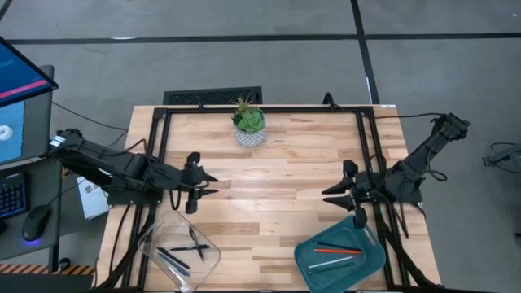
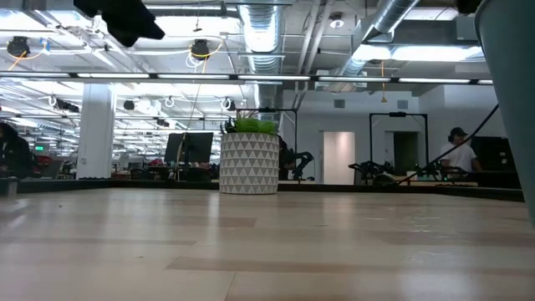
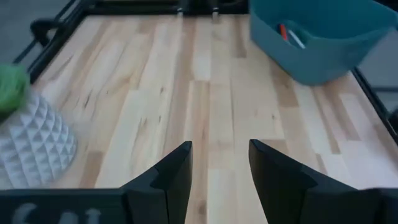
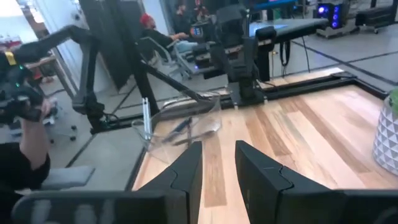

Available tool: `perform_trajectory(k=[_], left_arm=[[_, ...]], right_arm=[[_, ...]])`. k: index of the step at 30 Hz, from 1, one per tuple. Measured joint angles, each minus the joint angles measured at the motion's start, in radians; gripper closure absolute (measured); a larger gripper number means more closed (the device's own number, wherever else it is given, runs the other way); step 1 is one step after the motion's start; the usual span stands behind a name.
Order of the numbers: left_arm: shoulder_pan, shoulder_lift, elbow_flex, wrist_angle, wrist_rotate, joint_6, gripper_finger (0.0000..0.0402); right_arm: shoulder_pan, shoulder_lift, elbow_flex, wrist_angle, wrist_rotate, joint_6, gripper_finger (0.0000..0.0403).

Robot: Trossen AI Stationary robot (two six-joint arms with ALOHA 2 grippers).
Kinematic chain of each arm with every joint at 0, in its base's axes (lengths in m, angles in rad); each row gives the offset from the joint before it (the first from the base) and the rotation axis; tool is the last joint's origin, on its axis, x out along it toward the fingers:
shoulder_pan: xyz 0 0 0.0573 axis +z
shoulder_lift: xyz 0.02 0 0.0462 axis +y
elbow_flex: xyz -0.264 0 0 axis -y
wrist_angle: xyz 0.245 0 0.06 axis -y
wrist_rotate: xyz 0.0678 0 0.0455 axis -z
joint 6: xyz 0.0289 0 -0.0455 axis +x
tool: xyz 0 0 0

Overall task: Sort pens & pencils
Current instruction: Return to Home Position

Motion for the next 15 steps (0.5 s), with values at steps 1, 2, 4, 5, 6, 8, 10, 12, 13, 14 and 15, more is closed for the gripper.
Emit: perform_trajectory(k=[1, 2, 4, 5, 6, 8, 10, 12, 13, 14, 15], left_arm=[[0.000, 0.008, 0.000, 0.003, -0.011, -0.030, 0.0252], [0.000, 0.014, 0.000, 0.004, -0.019, -0.037, 0.0252], [0.001, 0.029, 0.000, 0.008, -0.025, -0.035, 0.0252], [0.001, 0.034, 0.000, 0.009, -0.022, -0.017, 0.0252], [0.004, 0.037, 0.000, 0.017, -0.009, 0.005, 0.0252], [0.022, 0.039, 0.000, 0.048, 0.032, 0.053, 0.0252], [0.051, 0.039, 0.000, 0.074, 0.076, 0.108, 0.0252], [0.089, 0.040, 0.000, 0.128, 0.112, 0.159, 0.0252], [0.114, 0.039, 0.000, 0.153, 0.138, 0.180, 0.0252], [0.139, 0.039, 0.000, 0.175, 0.168, 0.200, 0.0252], [0.167, 0.039, 0.000, 0.196, 0.210, 0.218, 0.0252]], right_arm=[[0.000, -0.001, 0.001, -0.005, 0.000, 0.000, 0.0284], [0.000, -0.001, 0.001, -0.019, 0.000, -0.004, 0.0284], [0.000, -0.006, 0.000, -0.038, -0.019, -0.043, 0.0284], [-0.001, -0.019, 0.000, -0.040, -0.041, -0.062, 0.0284], [-0.005, -0.035, 0.000, -0.034, -0.070, -0.081, 0.0284], [-0.011, -0.069, 0.001, -0.025, -0.151, -0.127, 0.0284], [-0.017, -0.105, 0.000, -0.004, -0.243, -0.187, 0.0284], [-0.025, -0.142, 0.001, 0.026, -0.328, -0.243, 0.0284], [-0.030, -0.159, 0.001, 0.026, -0.359, -0.258, 0.0284], [-0.035, -0.175, 0.001, 0.021, -0.384, -0.264, 0.0284], [-0.040, -0.187, 0.001, 0.010, -0.397, -0.264, 0.0284]])
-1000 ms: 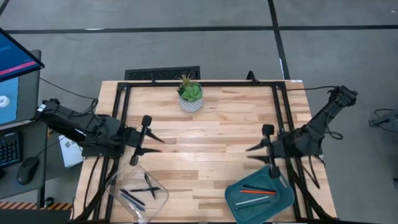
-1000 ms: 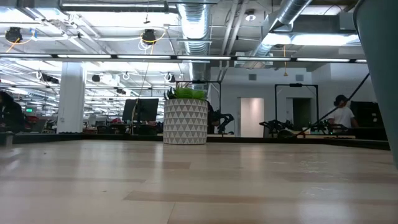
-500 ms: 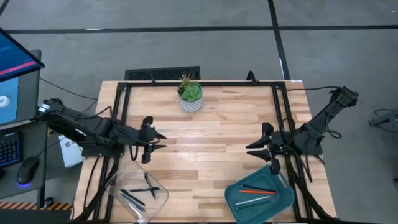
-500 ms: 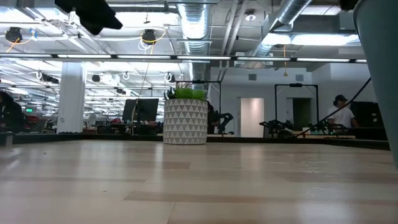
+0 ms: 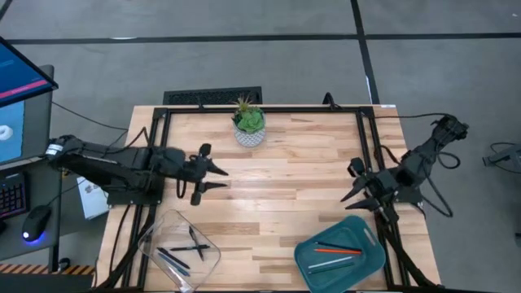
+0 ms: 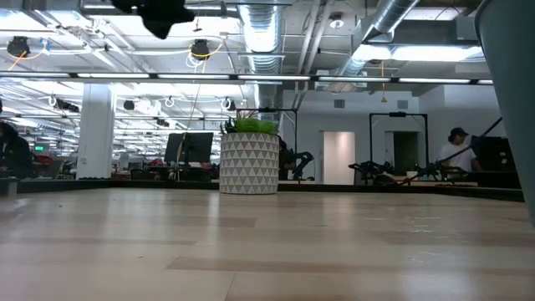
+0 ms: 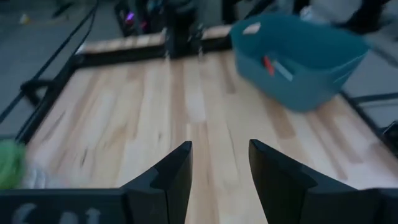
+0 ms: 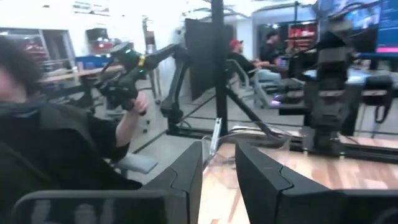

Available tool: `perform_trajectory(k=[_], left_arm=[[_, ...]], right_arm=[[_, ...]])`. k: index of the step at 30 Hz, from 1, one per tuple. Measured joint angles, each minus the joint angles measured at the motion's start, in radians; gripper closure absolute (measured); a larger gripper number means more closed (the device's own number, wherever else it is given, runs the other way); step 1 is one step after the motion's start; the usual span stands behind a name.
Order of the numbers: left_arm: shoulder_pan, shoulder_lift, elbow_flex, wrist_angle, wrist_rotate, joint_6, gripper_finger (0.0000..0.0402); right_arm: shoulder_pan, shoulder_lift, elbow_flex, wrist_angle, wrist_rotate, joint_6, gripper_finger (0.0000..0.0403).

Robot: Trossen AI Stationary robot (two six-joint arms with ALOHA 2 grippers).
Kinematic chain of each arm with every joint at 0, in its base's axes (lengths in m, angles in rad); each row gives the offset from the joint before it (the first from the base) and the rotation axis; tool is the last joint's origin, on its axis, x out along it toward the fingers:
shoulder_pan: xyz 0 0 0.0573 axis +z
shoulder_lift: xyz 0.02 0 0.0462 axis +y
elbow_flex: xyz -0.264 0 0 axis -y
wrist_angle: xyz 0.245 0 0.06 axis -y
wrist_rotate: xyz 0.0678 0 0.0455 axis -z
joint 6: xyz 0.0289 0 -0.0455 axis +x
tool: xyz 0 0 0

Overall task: Sort pens & pencils
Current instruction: Return to Home Position

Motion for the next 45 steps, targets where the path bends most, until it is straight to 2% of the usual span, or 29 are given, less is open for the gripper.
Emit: perform_trajectory(k=[3, 8, 11, 14, 17, 22, 25, 28, 30, 37, 42, 45], left_arm=[[0.085, 0.006, 0.000, 0.068, 0.168, 0.049, 0.0252], [0.216, 0.053, 0.000, 0.188, 0.485, 0.095, 0.0252], [0.262, 0.110, 0.000, 0.228, 0.595, 0.096, 0.0252], [0.281, 0.178, 0.000, 0.242, 0.625, 0.102, 0.0252], [0.286, 0.232, 0.000, 0.284, 0.633, 0.098, 0.0252], [0.300, 0.251, 0.000, 0.337, 0.751, 0.111, 0.0252], [0.314, 0.249, 0.000, 0.348, 0.803, 0.111, 0.0252], [0.318, 0.248, 0.000, 0.351, 0.829, 0.111, 0.0252], [0.318, 0.250, 0.000, 0.350, 0.831, 0.107, 0.0252], [0.318, 0.250, 0.000, 0.417, 0.826, 0.109, 0.0252], [0.318, 0.250, 0.000, 0.473, 0.837, 0.098, 0.0252], [0.318, 0.250, 0.000, 0.462, 0.837, 0.082, 0.0252]], right_arm=[[-0.015, -0.018, 0.000, -0.045, -0.064, 0.000, 0.0284], [-0.050, -0.005, -0.008, -0.065, -0.264, -0.016, 0.0284], [-0.072, -0.007, -0.067, -0.006, -0.386, -0.059, 0.0284], [-0.098, -0.029, -0.146, 0.072, -0.470, -0.069, 0.0284], [-0.125, -0.100, -0.201, 0.099, -0.465, -0.032, 0.0284], [-0.149, -0.305, -0.227, 0.041, -0.454, -0.022, 0.0284], [-0.162, -0.427, -0.230, -0.014, -0.372, -0.013, 0.0284], [-0.172, -0.503, -0.245, -0.053, -0.201, -0.010, 0.0284], [-0.180, -0.524, -0.282, -0.066, -0.143, -0.009, 0.0284], [-0.224, -0.534, -0.378, -0.034, -0.143, -0.003, 0.0284], [-0.271, -0.545, -0.440, -0.020, -0.166, 0.004, 0.0284], [-0.293, -0.566, -0.447, -0.026, -0.225, 0.024, 0.0284]])
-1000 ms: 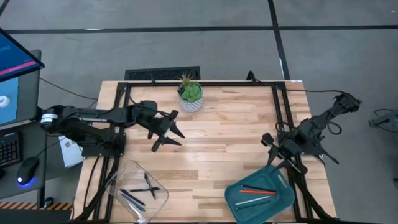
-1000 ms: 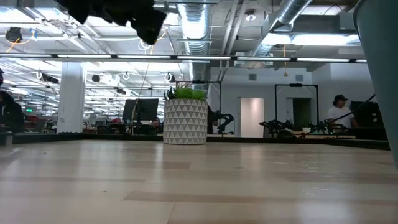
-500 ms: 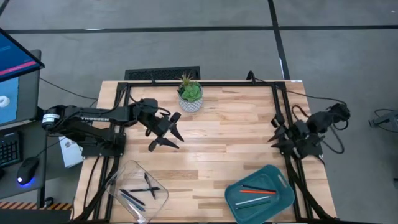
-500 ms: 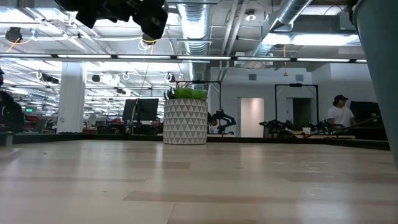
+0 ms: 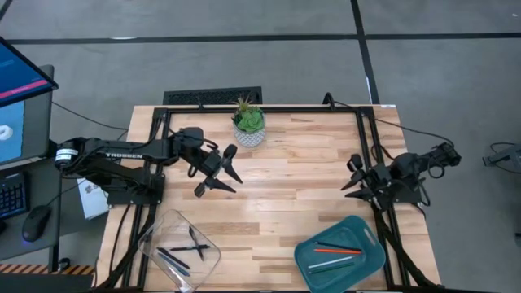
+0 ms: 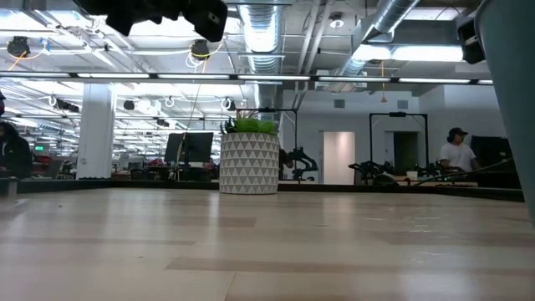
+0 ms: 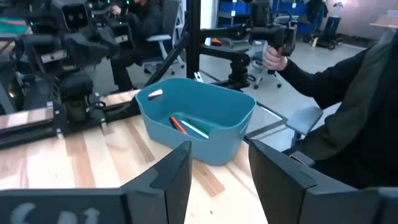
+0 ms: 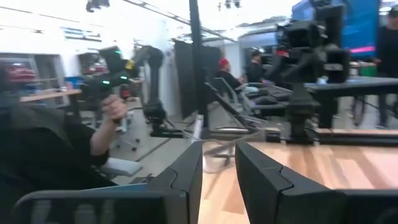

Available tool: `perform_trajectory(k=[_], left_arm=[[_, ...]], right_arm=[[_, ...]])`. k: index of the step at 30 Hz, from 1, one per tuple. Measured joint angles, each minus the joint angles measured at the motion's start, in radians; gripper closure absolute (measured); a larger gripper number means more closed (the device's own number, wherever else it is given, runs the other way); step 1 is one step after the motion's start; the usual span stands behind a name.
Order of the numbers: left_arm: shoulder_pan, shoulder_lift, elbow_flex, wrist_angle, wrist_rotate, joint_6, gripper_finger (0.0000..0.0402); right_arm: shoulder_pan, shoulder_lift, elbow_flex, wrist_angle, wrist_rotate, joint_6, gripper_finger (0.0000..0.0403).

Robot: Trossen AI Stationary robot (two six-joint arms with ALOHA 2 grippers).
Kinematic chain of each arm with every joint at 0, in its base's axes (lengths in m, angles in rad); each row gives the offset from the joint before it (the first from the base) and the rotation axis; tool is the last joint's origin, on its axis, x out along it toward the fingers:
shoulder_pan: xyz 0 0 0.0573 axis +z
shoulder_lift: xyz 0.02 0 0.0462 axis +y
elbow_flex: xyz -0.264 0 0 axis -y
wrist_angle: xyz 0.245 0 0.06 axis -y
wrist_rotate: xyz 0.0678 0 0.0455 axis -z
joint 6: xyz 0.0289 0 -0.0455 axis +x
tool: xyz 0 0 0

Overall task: Sort pens & pencils
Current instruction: Return to Home Position

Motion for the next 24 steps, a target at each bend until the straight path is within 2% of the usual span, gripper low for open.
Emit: perform_trajectory(k=[3, 9, 15, 20, 24], left_arm=[[0.000, 0.000, 0.000, -0.038, -0.003, 0.001, 0.0252], [0.006, 0.000, -0.009, -0.039, -0.031, 0.015, 0.0252], [0.078, 0.000, -0.117, 0.160, -0.011, -0.053, 0.0252], [0.141, 0.000, -0.227, 0.380, 0.087, -0.142, 0.0252], [0.180, 0.000, -0.285, 0.475, 0.127, -0.172, 0.0252]], right_arm=[[-0.013, -0.004, -0.001, 0.003, -0.044, -0.001, 0.0284], [-0.054, -0.004, -0.001, -0.006, -0.056, 0.000, 0.0284], [-0.082, -0.004, -0.001, -0.017, -0.063, 0.027, 0.0284], [-0.084, -0.004, -0.001, -0.019, -0.085, 0.027, 0.0284], [-0.099, -0.004, -0.001, -0.020, -0.084, 0.036, 0.0284]])
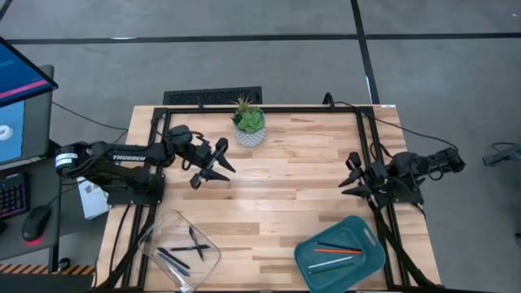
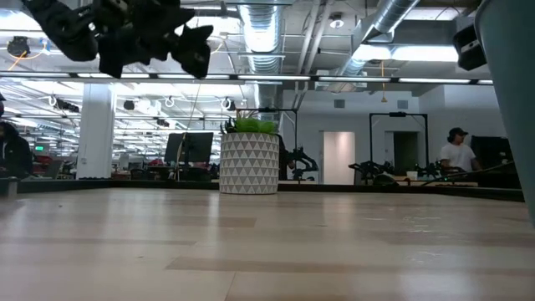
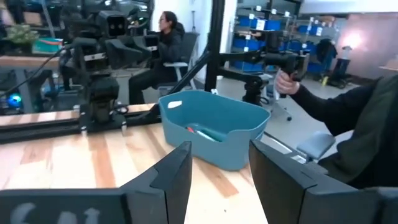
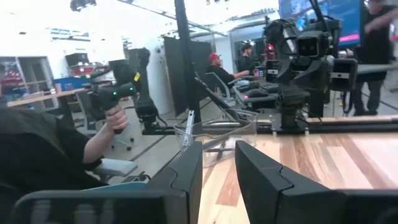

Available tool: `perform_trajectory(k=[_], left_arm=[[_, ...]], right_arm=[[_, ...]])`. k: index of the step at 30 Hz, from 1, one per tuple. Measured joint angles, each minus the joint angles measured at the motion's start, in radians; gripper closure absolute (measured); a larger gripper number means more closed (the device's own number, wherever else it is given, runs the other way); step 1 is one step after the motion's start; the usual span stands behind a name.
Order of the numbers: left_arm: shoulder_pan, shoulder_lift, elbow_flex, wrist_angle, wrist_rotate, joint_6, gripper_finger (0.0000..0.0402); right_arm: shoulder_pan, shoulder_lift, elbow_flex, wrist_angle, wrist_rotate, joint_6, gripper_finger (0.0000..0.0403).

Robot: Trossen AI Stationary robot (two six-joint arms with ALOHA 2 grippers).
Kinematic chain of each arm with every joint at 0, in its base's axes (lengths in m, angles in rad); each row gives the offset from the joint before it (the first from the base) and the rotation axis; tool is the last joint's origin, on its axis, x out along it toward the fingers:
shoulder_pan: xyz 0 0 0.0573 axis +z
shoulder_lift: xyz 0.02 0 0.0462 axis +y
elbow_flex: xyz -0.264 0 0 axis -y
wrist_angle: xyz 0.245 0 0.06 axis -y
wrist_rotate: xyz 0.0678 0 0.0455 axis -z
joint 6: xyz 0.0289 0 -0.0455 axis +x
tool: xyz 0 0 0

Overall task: Sort pens & pencils
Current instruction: Return to Home Position

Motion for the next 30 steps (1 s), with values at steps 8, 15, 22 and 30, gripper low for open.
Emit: perform_trajectory(k=[8, 15, 22, 30], left_arm=[[0.060, -0.035, -0.085, 0.123, 0.117, -0.073, 0.0252], [0.114, -0.263, -0.175, 0.191, 0.186, -0.210, 0.0252], [0.116, -0.503, -0.245, 0.165, 0.176, -0.301, 0.0252], [0.116, -0.715, -0.247, -0.256, -0.014, -0.169, 0.0252]], right_arm=[[-0.061, 0.000, 0.000, -0.025, -0.027, 0.042, 0.0284], [-0.081, 0.000, 0.000, -0.053, -0.028, 0.070, 0.0284], [-0.108, 0.000, 0.000, -0.051, -0.028, 0.066, 0.0284], [-0.181, 0.000, 0.000, -0.052, -0.047, 0.066, 0.0284]])
